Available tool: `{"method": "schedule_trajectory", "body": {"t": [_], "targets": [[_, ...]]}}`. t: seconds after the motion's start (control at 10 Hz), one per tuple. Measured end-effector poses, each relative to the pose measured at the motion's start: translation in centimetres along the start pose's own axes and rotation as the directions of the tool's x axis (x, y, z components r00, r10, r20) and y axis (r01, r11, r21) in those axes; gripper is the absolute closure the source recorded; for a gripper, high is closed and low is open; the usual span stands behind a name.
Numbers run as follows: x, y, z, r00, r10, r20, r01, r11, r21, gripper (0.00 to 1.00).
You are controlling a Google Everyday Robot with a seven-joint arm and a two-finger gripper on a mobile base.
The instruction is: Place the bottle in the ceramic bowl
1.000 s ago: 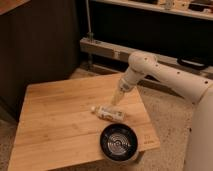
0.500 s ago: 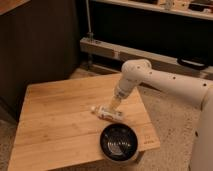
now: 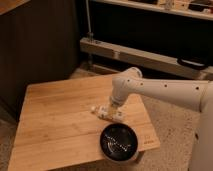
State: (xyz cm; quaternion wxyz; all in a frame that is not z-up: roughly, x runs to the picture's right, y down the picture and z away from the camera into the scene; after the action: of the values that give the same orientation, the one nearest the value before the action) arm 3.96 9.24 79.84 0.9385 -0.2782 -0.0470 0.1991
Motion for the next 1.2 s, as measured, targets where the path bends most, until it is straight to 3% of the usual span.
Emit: {"method": "schedule_trajectory", "body": {"t": [0.1,0.4,0.9,1.2], "targets": [[-0.7,-0.9,0.1,1.000,-0.019,-0.012,0.020,0.999,0.039,0.35],[-0.9,-2.3,0.4,0.999,-0.028,-0.027,0.030,0.997,0.068,0.35],[0.9,-1.7,6.3,0.999,-0.030,-0.015,0.029,0.999,-0.019,0.35],[1.4,-1.2,7.9,1.000,-0.030,-0.005,0.030,0.999,-0.044,0.35]]}}
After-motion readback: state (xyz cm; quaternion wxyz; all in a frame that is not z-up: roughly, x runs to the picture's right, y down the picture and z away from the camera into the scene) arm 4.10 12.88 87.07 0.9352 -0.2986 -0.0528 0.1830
